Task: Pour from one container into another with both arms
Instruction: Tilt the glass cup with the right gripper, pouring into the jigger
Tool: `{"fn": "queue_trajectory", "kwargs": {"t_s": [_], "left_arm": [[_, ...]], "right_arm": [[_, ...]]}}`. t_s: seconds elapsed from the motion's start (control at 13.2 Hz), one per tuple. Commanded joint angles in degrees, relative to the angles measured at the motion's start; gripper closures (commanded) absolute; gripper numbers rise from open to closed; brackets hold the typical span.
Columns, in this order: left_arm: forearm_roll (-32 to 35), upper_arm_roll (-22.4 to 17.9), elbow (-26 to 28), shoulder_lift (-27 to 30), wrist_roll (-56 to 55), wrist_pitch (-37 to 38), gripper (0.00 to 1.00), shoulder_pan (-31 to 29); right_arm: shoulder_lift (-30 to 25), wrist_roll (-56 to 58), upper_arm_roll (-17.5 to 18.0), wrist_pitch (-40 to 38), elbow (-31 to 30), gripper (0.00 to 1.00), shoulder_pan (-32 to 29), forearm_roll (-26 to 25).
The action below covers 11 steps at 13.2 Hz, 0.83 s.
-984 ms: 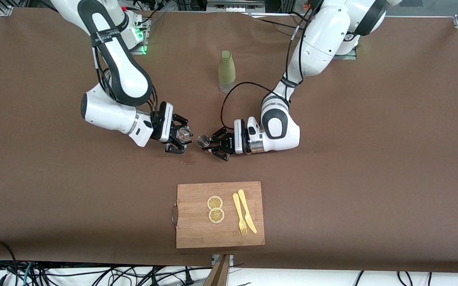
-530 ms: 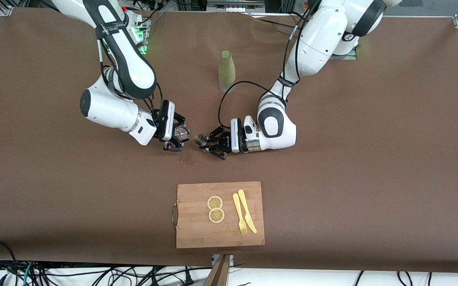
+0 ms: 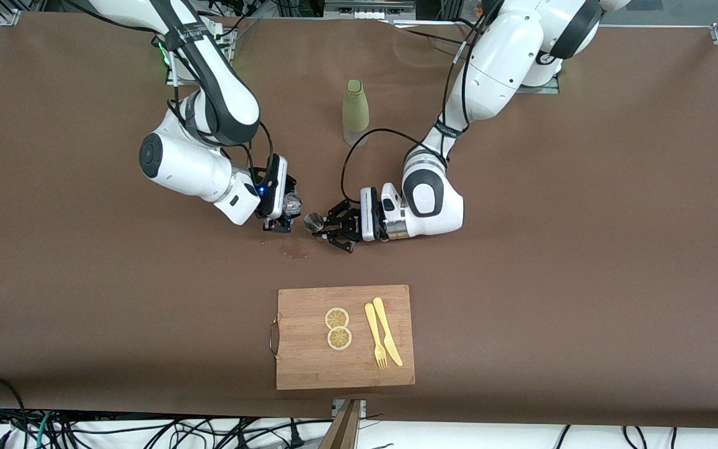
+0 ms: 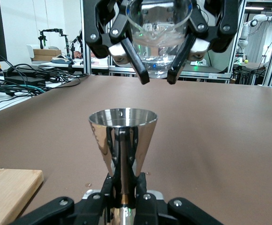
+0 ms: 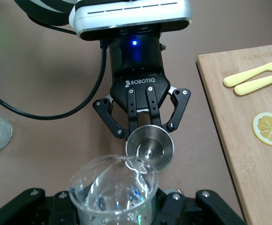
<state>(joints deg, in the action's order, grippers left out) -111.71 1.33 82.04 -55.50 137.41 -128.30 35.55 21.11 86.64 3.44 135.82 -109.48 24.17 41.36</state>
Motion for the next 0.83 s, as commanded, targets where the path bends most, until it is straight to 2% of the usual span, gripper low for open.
{"fn": "queue_trajectory", "kwargs": {"t_s": [0.0,0.3,0.45,0.76], "left_arm": [[-2.4,0.2,-2.5,-1.5,1.3,-2.7,1.0,0.8],[-2.5,0.8,-2.4,-1.5,1.3,-3.0,1.0,0.9],[-2.6,0.9,-2.3,-1.5,1.3,-2.9,1.0,0.9],[-2.6,0.9,-2.3,-1.5,1.2,-3.0,1.0,0.9]], "right_arm": [[-1.4,-7.4,1.1,0.1,0.2,0.73,0.2,-5.3],[-1.4,-11.6,1.3,0.0,0.8,0.73,0.2,-6.7],[-1.3,-14.7,2.0,0.0,1.0,0.73,0.4,-9.7],[-1.3,-15.1,2.1,0.0,1.5,0.73,0.4,-9.9]]}}
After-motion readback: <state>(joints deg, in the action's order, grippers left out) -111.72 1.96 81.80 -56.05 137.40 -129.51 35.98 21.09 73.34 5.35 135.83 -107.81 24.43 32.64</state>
